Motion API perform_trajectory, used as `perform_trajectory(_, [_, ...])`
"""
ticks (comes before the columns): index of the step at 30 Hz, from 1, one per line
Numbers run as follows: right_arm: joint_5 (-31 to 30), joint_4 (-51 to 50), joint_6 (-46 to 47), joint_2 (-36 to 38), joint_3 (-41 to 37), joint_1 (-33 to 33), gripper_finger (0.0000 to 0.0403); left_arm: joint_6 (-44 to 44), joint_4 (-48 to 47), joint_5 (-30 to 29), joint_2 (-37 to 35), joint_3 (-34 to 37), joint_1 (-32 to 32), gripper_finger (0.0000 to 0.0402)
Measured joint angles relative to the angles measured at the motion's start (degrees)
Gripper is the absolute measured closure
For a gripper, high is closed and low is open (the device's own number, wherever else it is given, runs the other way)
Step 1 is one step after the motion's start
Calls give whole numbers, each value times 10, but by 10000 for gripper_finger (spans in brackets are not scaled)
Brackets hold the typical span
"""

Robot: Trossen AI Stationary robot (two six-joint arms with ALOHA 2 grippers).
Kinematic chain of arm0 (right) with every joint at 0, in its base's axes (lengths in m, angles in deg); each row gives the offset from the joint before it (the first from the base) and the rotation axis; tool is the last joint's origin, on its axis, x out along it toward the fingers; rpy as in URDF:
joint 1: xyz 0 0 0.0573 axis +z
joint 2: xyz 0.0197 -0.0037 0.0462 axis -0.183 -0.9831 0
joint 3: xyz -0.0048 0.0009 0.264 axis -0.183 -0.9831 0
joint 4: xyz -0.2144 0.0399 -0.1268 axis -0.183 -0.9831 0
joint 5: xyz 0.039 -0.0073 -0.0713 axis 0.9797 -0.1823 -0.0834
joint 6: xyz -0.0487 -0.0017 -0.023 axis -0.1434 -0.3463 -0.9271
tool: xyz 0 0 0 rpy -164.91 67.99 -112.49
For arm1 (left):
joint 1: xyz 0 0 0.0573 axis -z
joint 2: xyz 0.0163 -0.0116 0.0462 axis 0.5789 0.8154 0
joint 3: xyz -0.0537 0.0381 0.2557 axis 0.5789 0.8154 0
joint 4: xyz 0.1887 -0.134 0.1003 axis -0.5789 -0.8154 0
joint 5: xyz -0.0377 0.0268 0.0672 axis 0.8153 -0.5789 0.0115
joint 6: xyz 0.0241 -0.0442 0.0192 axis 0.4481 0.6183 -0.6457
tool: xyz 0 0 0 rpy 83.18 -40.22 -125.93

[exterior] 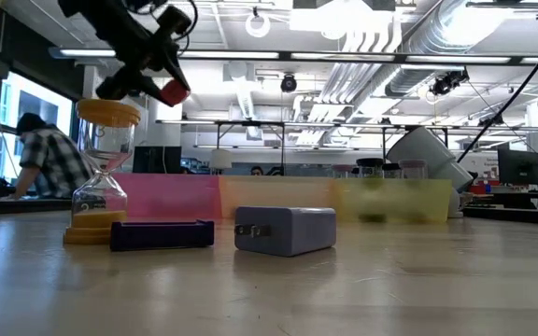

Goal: Pick & Place Office items
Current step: Put the pink charger adapter into the pink bin

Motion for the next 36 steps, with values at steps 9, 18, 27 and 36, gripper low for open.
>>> perform_trajectory(9, [-77, -22, 16, 28, 0, -20, 90, -107, -7, 90, 75, -3, -151, 255])
perform_trajectory(18, [-84, -19, 6, 28, 0, -62, 90, -190, -98, 110, 142, -3, -231, 255])
perform_trajectory(27, [-81, -16, -6, 26, 0, -105, 90, -228, -150, 72, 173, -3, -229, 255])
perform_trajectory(36, [-49, -16, -6, 26, 0, -121, 90, -232, -150, 44, 216, -3, -213, 255])
